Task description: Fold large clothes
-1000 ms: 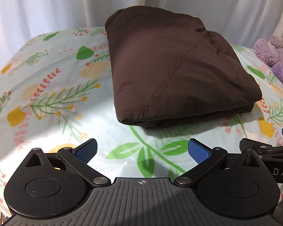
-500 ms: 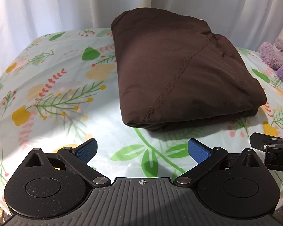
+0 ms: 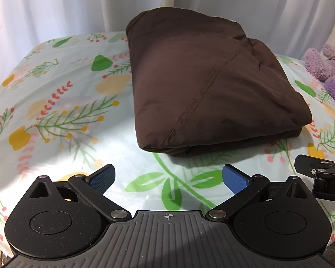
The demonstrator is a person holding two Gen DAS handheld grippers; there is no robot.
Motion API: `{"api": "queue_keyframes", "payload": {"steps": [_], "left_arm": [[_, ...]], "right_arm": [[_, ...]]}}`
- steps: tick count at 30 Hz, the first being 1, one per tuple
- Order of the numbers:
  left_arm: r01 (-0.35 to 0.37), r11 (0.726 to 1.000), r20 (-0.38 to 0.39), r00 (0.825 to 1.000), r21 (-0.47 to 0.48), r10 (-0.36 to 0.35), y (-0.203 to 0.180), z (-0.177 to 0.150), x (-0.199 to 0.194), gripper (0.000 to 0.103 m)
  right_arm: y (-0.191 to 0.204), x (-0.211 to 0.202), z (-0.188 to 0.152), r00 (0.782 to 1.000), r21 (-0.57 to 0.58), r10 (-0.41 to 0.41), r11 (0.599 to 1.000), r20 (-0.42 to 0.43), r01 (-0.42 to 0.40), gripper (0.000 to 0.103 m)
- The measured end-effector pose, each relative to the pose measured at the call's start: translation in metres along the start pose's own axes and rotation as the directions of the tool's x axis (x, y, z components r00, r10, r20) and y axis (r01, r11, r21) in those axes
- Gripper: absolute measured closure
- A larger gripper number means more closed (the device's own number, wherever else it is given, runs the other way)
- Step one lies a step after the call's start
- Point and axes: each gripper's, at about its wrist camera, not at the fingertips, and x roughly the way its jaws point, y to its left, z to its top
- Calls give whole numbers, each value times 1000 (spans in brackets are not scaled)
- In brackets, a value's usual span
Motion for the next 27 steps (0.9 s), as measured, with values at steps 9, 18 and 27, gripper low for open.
{"api": "queue_keyframes", "payload": {"steps": [9, 18, 27], "left_arm": [[9, 1000, -4, 1000, 0, -9, -3, 1, 1, 0], [-2, 1000, 1, 1000, 8, 2, -6, 2, 2, 0], [-2, 1000, -4, 1000, 16, 2, -8, 5, 3, 0]], "right_arm": [[-1, 0, 0, 1000, 3, 4, 1000, 0, -4, 1], [-4, 1, 2, 1000, 8, 7, 1000, 5, -7, 1], [-5, 1, 5, 1000, 15, 13, 1000, 10, -13, 1]]}}
